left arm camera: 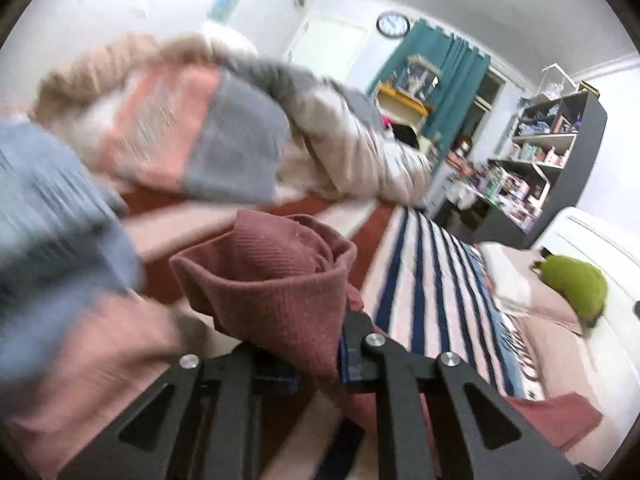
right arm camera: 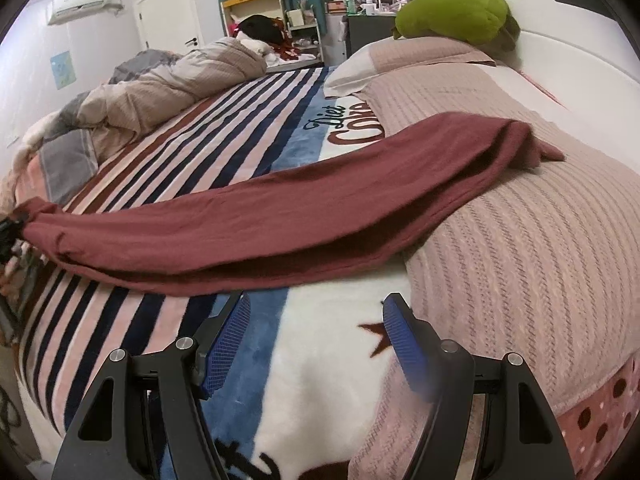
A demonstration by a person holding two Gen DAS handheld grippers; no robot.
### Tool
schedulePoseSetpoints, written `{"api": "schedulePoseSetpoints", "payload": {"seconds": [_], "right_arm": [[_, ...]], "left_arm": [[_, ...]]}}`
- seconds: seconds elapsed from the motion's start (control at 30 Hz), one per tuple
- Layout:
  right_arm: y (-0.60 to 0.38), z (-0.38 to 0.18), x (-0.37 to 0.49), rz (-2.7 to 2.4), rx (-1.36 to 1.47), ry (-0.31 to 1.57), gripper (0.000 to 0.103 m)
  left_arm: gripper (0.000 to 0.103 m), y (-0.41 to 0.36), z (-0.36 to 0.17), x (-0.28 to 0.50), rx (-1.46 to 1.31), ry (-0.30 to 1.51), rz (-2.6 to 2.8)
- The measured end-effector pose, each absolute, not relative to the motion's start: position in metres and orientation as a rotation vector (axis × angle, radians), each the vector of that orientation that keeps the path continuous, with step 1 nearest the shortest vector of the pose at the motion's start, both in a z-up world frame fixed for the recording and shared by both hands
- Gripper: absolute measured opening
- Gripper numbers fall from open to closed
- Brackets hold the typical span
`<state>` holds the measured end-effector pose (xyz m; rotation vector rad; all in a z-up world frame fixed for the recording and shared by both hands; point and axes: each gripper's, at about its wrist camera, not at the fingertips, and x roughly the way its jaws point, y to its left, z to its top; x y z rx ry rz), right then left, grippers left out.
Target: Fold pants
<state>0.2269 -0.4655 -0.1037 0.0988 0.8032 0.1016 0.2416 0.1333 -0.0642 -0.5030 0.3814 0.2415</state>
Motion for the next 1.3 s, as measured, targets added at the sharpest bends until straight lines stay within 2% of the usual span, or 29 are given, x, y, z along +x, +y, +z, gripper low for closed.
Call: {"api": "schedulePoseSetpoints", "payload": {"seconds": [0.17, 0.3, 0.5, 0.7, 0.83, 0.93, 1.17, 1.27, 1.3], "right_arm": [[-0.464, -0.100, 0.226, 0.139, 0.114, 0.797, 0.065], [-0.455, -0.104, 0.231, 0.175, 0.118, 0.797, 0.065], [-0.450, -0.105, 0.233, 0.190, 0.136, 0.797, 0.065], [-0.455, -0.106, 0.229, 0.179, 0.170, 0.797, 0.065], [-0.457, -0.106, 0.229, 0.180, 0.179, 0.790, 0.065], [-0.459, -0.107, 0.228, 0.187, 0.193, 0.786, 0.065], [-0.455, -0.117, 0.233, 0.209, 0.196, 0.814, 0.065], [-0.451, -0.121, 0.242, 0.240, 0.222, 0.811, 0.065], [-0.447, -0.122, 0.244, 0.253, 0.229, 0.809, 0.065]], "left_arm": [[0.011, 0.166, -0.030, 0.219, -0.485, 0.340, 0.322], [0.011, 0.156, -0.020, 0.225, -0.434, 0.365, 0.266], [0.011, 0.113, -0.010, 0.245, -0.346, 0.396, 0.119], [0.011, 0.032, -0.007, 0.278, -0.255, 0.439, -0.096], [0.011, -0.034, -0.025, 0.302, -0.196, 0.511, -0.231], [0.011, -0.079, -0.060, 0.320, -0.167, 0.615, -0.314], [0.012, -0.118, -0.112, 0.319, -0.177, 0.758, -0.389], [0.029, -0.120, -0.114, 0.308, -0.176, 0.778, -0.443], [0.039, -0.121, -0.115, 0.307, -0.182, 0.779, -0.460]]}}
